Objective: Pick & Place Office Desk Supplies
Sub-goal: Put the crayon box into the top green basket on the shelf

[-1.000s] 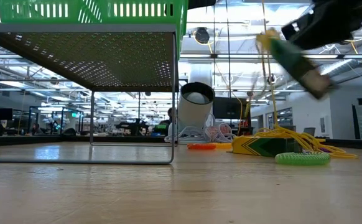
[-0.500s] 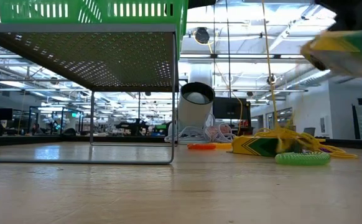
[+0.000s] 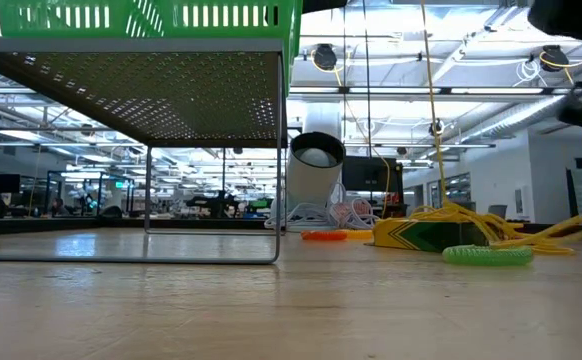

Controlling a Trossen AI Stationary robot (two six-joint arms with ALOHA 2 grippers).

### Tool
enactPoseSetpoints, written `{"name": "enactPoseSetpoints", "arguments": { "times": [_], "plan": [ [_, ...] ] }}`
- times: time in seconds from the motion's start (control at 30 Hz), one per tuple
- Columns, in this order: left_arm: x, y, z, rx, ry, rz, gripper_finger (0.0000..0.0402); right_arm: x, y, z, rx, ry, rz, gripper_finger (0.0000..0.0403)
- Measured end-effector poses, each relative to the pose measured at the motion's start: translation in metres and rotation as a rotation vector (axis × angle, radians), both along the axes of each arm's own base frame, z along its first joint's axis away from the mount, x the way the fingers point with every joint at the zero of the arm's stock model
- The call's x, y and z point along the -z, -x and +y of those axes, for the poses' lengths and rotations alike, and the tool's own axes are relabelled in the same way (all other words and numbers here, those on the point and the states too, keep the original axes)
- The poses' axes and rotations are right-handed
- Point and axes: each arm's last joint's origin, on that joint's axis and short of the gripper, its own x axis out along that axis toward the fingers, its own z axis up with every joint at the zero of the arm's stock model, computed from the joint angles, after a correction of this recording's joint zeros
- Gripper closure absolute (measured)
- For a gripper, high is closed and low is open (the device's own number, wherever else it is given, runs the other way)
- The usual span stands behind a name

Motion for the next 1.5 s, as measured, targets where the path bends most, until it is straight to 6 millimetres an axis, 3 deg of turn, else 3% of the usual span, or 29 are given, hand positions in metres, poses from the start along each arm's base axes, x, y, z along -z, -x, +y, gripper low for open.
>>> {"name": "enactPoseSetpoints", "arguments": {
  "times": [0.27,0.53,0.77,1.07,1.3,1.5],
  "plan": [
    [0.0,0.0,0.0,0.0,-0.003,0.0,0.0151,0.009,0.011,-0.004,0.093,-0.015,0.271,0.0403],
    [0.0,0.0,0.0,0.0,-0.003,0.0,0.0151,0.007,0.014,0.003,0.062,-0.121,0.379,0.0403],
    [0.0,0.0,0.0,0.0,-0.003,0.0,0.0151,0.002,0.001,0.0,0.049,0.043,0.006,0.0403],
    [0.0,0.0,0.0,-0.003,0.027,-0.004,0.0151,-0.002,-0.015,-0.018,0.206,0.634,-0.421,0.0403],
    [0.0,0.0,0.0,-0.005,0.043,-0.006,0.0151,-0.023,-0.027,-0.023,0.31,1.046,-0.718,0.0403],
    [0.0,0.0,0.0,-0.006,0.046,-0.006,0.0151,-0.041,-0.033,-0.025,0.37,1.288,-0.863,0.0403]
  ]
}}
